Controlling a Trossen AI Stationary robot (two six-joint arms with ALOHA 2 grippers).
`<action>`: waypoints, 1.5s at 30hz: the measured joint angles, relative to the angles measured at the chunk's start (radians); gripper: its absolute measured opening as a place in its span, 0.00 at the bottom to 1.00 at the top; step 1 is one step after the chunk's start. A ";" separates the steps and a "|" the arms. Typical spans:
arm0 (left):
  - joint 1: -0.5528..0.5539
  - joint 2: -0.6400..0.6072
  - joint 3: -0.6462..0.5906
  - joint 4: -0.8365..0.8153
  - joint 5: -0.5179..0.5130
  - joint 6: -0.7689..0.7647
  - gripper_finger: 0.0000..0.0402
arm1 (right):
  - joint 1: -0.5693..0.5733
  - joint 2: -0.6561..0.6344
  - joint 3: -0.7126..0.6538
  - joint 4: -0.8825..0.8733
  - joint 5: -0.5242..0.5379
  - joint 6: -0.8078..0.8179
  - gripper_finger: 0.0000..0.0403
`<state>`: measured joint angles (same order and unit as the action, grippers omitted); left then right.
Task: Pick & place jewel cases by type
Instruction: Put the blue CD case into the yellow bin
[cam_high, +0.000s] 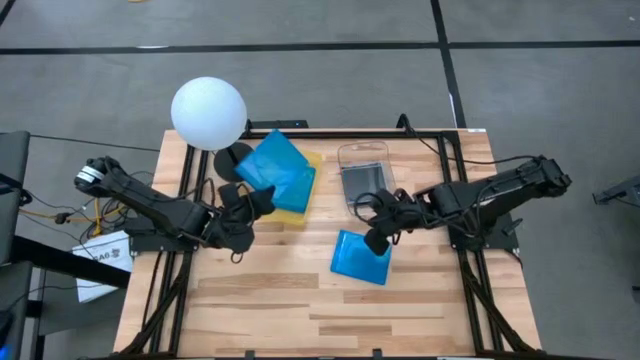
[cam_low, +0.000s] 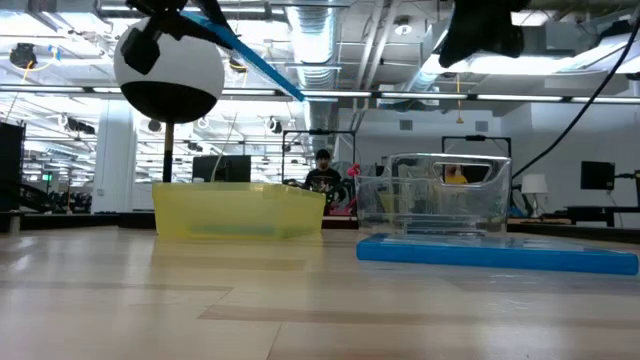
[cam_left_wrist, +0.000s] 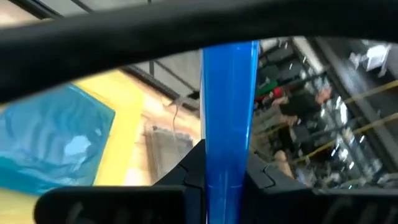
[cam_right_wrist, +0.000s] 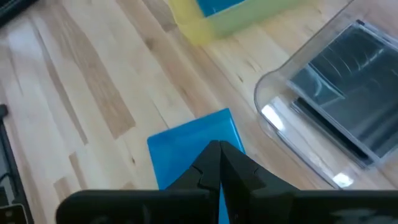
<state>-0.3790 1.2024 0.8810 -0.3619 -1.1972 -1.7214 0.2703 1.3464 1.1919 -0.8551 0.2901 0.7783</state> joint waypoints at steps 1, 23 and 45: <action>-0.001 0.006 0.000 0.000 -0.018 -0.021 0.08 | -0.003 0.000 0.000 0.005 0.000 0.000 0.00; 0.143 0.288 0.000 0.159 -0.011 -0.526 0.08 | -0.057 0.000 0.000 0.031 0.000 -0.159 0.00; 0.205 0.353 0.000 0.143 0.176 -0.618 0.06 | -0.055 0.000 0.000 0.026 -0.003 -0.180 0.00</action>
<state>-0.1741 1.5551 0.8810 -0.2193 -1.0214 -2.3392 0.2153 1.3464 1.1919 -0.8291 0.2867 0.5981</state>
